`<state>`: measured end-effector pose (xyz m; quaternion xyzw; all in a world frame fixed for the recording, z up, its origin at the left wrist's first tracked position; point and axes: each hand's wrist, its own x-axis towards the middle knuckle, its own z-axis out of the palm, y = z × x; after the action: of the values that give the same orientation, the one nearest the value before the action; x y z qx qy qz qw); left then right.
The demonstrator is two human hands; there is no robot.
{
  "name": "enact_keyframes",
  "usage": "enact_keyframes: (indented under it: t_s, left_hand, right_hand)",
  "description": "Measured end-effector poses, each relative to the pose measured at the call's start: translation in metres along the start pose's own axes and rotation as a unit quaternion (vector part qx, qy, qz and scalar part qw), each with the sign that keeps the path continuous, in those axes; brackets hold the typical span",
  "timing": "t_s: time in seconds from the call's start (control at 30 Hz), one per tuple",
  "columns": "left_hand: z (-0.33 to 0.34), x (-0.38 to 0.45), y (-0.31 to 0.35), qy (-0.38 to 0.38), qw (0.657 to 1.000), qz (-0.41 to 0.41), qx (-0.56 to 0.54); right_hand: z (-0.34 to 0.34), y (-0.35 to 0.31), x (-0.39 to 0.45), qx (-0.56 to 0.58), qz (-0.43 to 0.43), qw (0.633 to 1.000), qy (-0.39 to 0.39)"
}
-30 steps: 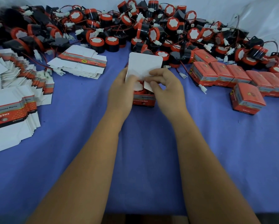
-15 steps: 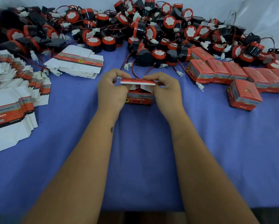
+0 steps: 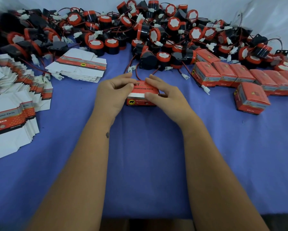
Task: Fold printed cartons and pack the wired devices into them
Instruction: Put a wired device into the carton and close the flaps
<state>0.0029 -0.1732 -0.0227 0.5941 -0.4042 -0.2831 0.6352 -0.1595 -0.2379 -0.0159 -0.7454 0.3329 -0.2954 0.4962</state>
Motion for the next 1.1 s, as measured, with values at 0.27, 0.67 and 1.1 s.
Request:
enact_keyframes:
  t_s: [0.27,0.67,1.1]
  left_hand:
    - [-0.006,0.001,-0.001,-0.112,0.987,0.032,0.113]
    - [0.001,0.000,-0.007,-0.095,0.990,0.087,0.051]
    - [-0.003,-0.002,-0.005,-0.129,0.987,0.092,0.041]
  right_hand:
    - [-0.001,0.010,0.005,-0.129,-0.047,0.989,0.049]
    - [0.000,0.013,0.009,-0.148,-0.056,0.981,0.110]
    - [-0.004,0.007,0.004,-0.097,-0.055,0.987,0.117]
